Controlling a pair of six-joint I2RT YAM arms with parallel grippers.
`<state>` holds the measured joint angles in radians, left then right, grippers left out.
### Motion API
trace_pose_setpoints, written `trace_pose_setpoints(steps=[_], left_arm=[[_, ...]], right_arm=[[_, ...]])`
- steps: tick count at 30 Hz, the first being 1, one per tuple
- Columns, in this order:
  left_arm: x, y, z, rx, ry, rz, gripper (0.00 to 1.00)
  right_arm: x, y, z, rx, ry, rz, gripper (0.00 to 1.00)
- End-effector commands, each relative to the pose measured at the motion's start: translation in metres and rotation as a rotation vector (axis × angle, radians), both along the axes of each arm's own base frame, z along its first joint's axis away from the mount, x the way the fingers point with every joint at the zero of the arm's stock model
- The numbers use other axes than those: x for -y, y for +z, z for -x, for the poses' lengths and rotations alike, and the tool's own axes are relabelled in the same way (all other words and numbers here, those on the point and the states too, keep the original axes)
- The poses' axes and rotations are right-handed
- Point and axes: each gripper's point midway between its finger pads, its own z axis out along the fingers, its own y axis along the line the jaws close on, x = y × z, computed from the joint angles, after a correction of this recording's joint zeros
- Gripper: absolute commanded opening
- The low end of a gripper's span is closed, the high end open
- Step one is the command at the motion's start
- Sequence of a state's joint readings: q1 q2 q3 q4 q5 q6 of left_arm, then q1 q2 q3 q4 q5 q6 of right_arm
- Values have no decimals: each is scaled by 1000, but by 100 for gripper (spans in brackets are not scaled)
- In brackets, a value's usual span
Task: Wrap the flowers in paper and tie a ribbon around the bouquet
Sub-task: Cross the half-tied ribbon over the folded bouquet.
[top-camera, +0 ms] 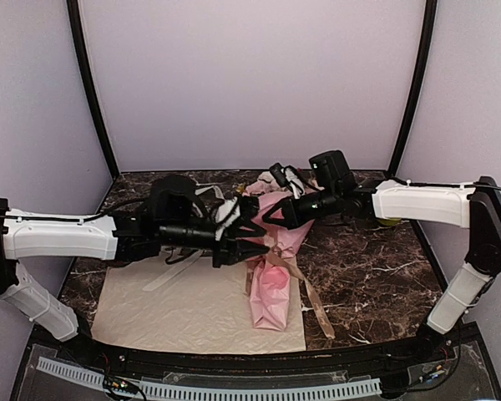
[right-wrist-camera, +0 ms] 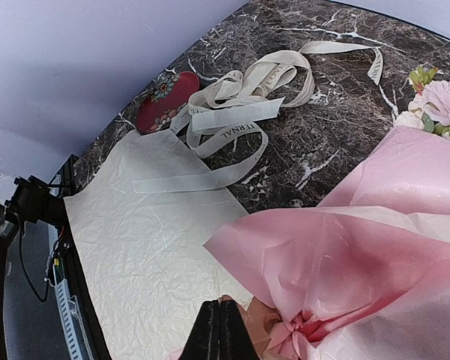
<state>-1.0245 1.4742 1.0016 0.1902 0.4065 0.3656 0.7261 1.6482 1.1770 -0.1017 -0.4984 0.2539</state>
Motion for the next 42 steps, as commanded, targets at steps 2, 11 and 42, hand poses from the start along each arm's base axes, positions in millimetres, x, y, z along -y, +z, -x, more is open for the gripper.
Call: trace_pose_setpoints(steps=[2, 11, 42], left_arm=[[-43, 13, -83, -224, 284, 248, 44], [-22, -35, -106, -331, 268, 186, 64], [-7, -61, -93, -329, 109, 150, 0]], right_arm=[[-11, 30, 10, 38, 22, -98, 0], [-23, 32, 21, 30, 52, -119, 0], [1, -59, -18, -144, 139, 186, 10]])
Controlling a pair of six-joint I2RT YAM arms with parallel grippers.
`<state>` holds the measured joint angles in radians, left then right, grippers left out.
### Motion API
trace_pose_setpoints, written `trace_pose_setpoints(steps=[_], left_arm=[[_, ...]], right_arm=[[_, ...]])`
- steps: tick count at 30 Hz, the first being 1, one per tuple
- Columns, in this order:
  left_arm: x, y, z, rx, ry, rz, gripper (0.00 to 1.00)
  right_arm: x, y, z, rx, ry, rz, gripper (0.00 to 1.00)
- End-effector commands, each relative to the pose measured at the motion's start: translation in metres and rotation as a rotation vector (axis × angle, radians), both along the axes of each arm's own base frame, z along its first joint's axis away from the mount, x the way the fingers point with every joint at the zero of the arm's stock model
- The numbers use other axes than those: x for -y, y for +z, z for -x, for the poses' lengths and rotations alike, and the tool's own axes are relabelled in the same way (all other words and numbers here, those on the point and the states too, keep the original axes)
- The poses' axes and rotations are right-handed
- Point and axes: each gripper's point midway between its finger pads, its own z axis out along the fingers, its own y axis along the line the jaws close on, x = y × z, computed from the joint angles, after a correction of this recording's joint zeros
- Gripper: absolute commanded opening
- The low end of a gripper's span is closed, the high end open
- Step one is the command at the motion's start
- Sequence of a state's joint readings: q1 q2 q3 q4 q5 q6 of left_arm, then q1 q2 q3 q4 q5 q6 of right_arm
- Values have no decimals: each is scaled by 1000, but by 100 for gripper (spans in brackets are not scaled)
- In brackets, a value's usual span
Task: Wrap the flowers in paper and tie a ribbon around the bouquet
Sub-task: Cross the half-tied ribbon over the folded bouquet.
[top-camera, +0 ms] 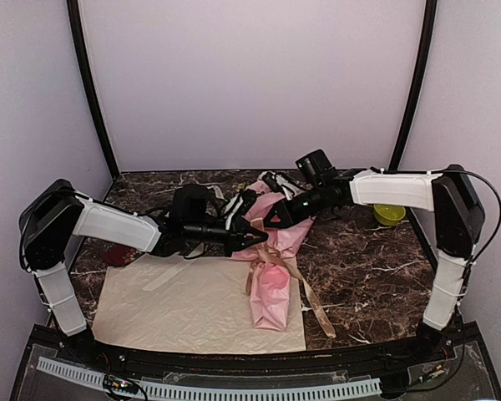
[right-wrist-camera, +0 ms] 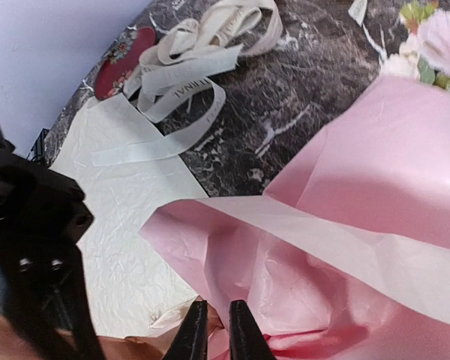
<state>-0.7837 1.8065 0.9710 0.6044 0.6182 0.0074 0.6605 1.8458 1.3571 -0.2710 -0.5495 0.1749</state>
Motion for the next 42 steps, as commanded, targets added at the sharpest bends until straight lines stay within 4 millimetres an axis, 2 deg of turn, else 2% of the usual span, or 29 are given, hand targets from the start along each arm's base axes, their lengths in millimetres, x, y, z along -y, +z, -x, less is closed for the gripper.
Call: trace_pose_setpoints(steps=[1, 4, 10, 15, 27, 31, 35, 42], left_arm=[[-1, 13, 8, 42, -38, 29, 0], [-1, 13, 6, 48, -37, 33, 0], [-2, 15, 5, 62, -45, 40, 0], [-3, 12, 1, 63, -45, 44, 0], [-10, -6, -1, 20, -30, 10, 0], [-10, -9, 7, 5, -67, 7, 1], [-10, -9, 10, 4, -89, 6, 4], [-12, -9, 12, 18, -99, -14, 5]], right_arm=[[-2, -17, 16, -46, 139, 82, 8], [-5, -20, 18, -51, 189, 111, 7], [4, -50, 42, -146, 293, 188, 10], [1, -63, 47, -168, 333, 224, 12], [-4, -49, 86, -271, 504, 43, 12], [-7, -39, 86, -261, 500, -24, 11], [-5, -39, 85, -276, 485, -37, 11], [2, -30, 73, -214, 397, -37, 12]])
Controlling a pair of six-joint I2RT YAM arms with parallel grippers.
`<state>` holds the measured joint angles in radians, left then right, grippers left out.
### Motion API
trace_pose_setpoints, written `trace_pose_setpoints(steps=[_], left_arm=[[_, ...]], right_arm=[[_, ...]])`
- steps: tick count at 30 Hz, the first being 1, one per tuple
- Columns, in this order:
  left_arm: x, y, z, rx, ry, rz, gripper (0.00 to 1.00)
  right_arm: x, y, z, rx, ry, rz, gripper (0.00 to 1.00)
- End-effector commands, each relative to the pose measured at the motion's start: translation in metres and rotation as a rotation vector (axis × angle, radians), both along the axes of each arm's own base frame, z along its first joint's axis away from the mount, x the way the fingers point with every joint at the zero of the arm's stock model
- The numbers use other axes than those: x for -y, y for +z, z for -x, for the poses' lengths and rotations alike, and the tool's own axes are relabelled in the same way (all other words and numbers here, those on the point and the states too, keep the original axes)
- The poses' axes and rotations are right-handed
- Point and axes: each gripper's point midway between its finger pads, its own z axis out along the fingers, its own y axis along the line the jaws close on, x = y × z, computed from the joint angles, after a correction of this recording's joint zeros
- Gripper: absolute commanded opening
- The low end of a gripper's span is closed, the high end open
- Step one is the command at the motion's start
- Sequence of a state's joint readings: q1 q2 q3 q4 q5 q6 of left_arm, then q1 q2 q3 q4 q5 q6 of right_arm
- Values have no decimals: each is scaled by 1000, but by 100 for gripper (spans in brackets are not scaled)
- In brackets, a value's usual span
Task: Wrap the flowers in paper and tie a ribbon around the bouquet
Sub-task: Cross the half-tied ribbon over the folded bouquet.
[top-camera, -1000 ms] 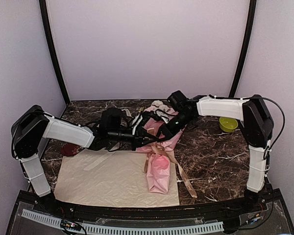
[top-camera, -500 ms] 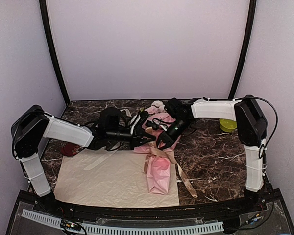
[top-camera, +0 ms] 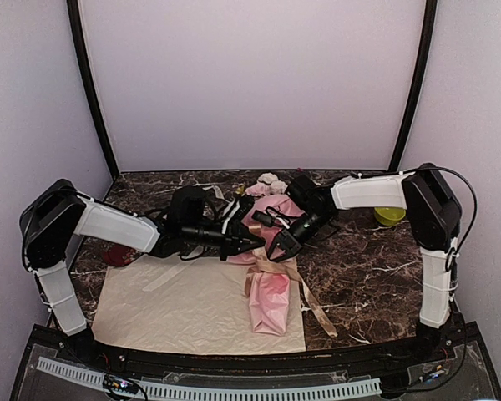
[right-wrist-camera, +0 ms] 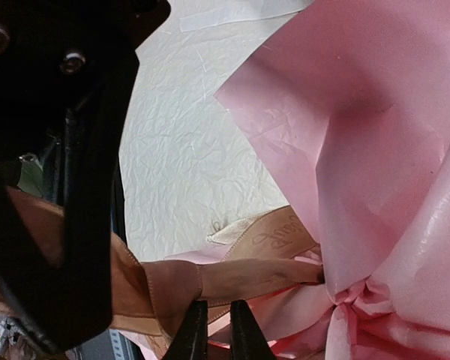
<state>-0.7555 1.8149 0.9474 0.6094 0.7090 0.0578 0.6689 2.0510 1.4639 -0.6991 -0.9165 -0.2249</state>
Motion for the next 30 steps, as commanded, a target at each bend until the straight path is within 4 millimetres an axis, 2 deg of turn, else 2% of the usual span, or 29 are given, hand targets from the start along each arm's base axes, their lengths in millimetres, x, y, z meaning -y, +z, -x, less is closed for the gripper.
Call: trace_pose_setpoints(steps=[1, 7, 12, 16, 19, 23, 26, 30], left_arm=[[-3, -1, 5, 9, -28, -18, 5], [-6, -5, 8, 4, -34, -36, 6], [-6, -4, 8, 9, -35, -35, 7], [-6, -4, 8, 6, -35, -36, 7], [-6, -4, 8, 6, -34, -37, 7], [-6, -5, 8, 3, -34, -43, 7], [-6, -6, 8, -1, -34, -45, 7], [-5, -6, 7, 0, -31, -45, 7]], right_arm=[[-1, 31, -13, 76, -70, -65, 13], [2, 36, -14, 103, -106, -83, 20], [5, 21, -22, 129, -150, -21, 20], [7, 18, -32, 177, -178, 7, 20], [5, 20, -24, 149, -138, -13, 32], [6, 17, -14, 128, -97, -18, 39], [4, 19, -7, 102, -71, -42, 42], [3, 12, -9, 114, -78, -13, 40]])
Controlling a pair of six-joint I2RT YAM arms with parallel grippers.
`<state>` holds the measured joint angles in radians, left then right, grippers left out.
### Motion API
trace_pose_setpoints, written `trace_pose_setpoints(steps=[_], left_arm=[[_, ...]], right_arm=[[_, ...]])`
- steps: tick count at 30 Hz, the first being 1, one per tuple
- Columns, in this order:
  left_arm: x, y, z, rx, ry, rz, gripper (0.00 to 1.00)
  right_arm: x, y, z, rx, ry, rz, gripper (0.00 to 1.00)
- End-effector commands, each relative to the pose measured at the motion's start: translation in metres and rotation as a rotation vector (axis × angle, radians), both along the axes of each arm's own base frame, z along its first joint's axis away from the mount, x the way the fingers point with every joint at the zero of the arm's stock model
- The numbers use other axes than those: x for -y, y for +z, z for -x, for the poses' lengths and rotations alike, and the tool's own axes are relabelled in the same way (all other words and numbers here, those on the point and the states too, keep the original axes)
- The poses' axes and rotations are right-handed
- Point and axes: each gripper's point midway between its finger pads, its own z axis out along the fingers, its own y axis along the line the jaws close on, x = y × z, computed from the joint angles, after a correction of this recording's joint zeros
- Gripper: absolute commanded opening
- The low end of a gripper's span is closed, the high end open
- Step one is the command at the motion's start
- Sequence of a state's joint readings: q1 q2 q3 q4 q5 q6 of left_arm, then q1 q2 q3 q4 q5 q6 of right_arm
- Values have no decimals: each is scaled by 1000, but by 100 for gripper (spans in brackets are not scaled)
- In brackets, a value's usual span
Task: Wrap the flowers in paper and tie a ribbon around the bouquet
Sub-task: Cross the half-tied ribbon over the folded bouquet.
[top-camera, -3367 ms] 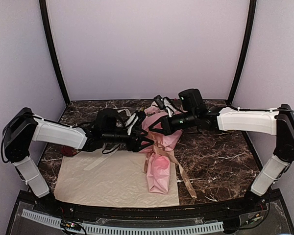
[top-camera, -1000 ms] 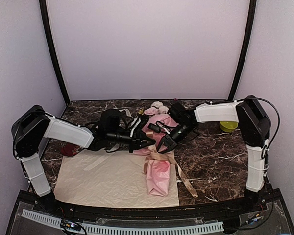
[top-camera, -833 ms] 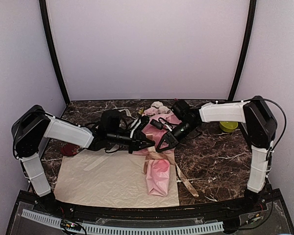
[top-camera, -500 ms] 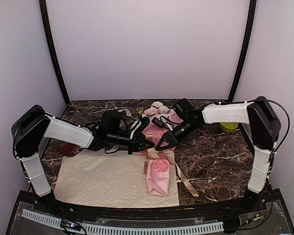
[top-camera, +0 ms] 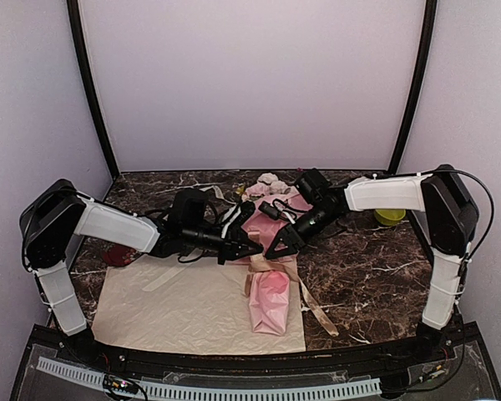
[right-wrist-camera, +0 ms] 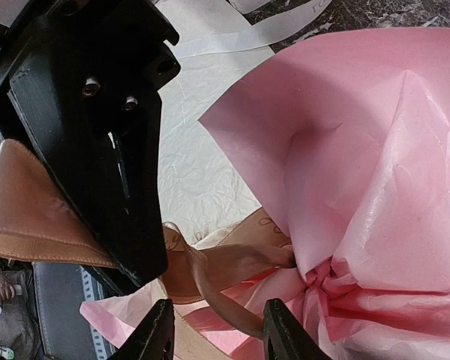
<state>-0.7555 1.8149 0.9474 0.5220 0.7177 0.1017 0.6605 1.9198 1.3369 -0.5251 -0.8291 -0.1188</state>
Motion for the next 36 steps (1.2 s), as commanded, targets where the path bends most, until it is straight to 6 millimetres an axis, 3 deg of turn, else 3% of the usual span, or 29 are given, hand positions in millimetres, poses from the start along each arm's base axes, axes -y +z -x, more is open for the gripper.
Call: trace_pose_setpoints(steps=[1, 8, 13, 19, 21, 29, 36], left_arm=[[-1, 10, 0, 24, -9, 14, 7], [-1, 9, 0, 21, -10, 13, 7], [-2, 7, -3, 19, 10, 5, 7], [-4, -2, -1, -2, 17, 1, 8], [-4, -3, 0, -6, 10, 4, 13], [-2, -17, -2, -2, 6, -12, 54], [0, -25, -13, 31, 42, -16, 61]], right_arm=[[-5, -6, 2, 2, 20, 11, 40], [-7, -12, -4, 13, -4, 35, 26], [-5, -8, -3, 29, -3, 36, 1], [-4, 3, -11, 69, -47, 36, 0], [-3, 9, -16, 95, -77, 34, 0], [-2, 24, -17, 112, -111, 1, 0], [-3, 27, -15, 105, -112, -14, 0]])
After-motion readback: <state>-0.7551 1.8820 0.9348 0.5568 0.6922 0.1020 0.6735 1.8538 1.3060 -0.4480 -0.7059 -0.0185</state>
